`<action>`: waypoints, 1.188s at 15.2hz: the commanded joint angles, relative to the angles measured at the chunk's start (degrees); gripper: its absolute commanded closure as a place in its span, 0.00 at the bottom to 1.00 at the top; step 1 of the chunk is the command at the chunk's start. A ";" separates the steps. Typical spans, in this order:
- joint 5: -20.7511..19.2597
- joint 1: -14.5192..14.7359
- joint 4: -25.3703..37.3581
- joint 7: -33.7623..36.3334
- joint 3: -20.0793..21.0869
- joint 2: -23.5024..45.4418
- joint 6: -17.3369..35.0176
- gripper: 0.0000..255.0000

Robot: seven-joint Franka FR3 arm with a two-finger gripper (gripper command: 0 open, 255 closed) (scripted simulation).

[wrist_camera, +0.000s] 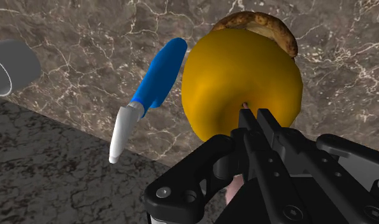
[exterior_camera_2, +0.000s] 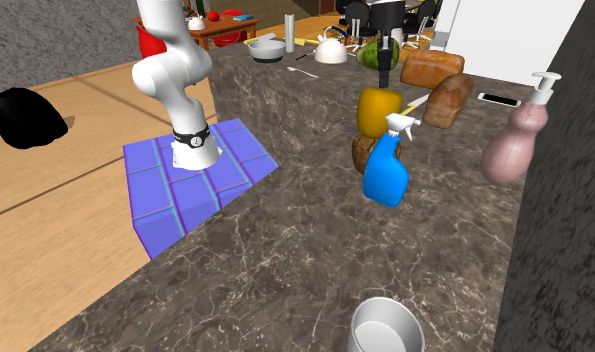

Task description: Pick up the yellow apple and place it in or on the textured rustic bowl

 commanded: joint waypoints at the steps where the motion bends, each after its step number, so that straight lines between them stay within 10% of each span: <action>1: -0.20 -0.03 -1.26 0.26 -0.04 0.22 1.50 1.00; 13: -0.60 -0.06 -3.54 0.84 -0.10 0.62 4.11 1.00; 14: -0.60 -0.05 -3.54 0.84 -0.10 0.62 4.11 0.00; 18: -0.60 -0.05 -3.54 0.84 -0.10 0.62 4.11 0.00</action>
